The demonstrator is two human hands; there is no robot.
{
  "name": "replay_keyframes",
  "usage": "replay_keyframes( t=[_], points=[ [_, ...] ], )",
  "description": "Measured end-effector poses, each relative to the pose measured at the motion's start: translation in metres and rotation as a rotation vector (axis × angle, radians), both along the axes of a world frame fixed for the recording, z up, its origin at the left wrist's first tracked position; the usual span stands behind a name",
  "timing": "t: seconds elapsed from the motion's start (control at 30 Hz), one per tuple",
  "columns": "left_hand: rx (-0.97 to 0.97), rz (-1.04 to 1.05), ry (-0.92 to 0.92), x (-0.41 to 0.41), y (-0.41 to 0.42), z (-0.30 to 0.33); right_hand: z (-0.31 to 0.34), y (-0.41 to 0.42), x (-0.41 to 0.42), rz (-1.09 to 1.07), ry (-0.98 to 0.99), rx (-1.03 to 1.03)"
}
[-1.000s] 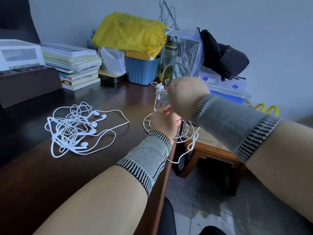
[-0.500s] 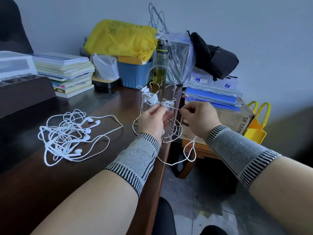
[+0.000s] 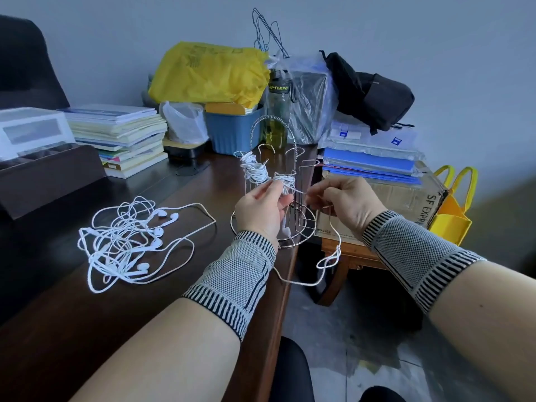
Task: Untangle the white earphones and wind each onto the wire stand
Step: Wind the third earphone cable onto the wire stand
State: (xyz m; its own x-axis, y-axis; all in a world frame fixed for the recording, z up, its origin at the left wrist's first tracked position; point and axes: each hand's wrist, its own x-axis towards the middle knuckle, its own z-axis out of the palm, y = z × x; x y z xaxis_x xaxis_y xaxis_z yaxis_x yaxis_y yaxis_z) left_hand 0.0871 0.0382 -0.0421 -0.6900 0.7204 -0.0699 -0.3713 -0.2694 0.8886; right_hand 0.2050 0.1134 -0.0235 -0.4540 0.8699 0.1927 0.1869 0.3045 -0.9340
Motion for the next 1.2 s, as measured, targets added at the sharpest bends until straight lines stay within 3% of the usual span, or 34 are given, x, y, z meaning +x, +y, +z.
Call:
replay_keyframes(
  t=[0.33, 0.73, 0.93, 1.1, 1.2],
  points=[
    [-0.096, 0.019, 0.074, -0.013, -0.01, 0.004, -0.011, -0.001, -0.007, 0.039, -0.057, 0.054],
    [-0.205, -0.001, 0.124, -0.016, -0.017, 0.011, -0.027, 0.004, -0.026, 0.012, 0.161, -0.172],
    [-0.419, 0.013, 0.494, -0.01, -0.029, 0.019, -0.024, 0.007, -0.027, 0.017, 0.108, -0.086],
    [-0.674, -0.104, 1.183, -0.002, -0.023, 0.03, -0.026, 0.01, -0.027, 0.013, 0.127, -0.095],
    [-0.614, -0.119, 1.269, -0.007, -0.024, 0.031, -0.026, 0.011, -0.025, 0.017, 0.106, -0.073]
  ],
)
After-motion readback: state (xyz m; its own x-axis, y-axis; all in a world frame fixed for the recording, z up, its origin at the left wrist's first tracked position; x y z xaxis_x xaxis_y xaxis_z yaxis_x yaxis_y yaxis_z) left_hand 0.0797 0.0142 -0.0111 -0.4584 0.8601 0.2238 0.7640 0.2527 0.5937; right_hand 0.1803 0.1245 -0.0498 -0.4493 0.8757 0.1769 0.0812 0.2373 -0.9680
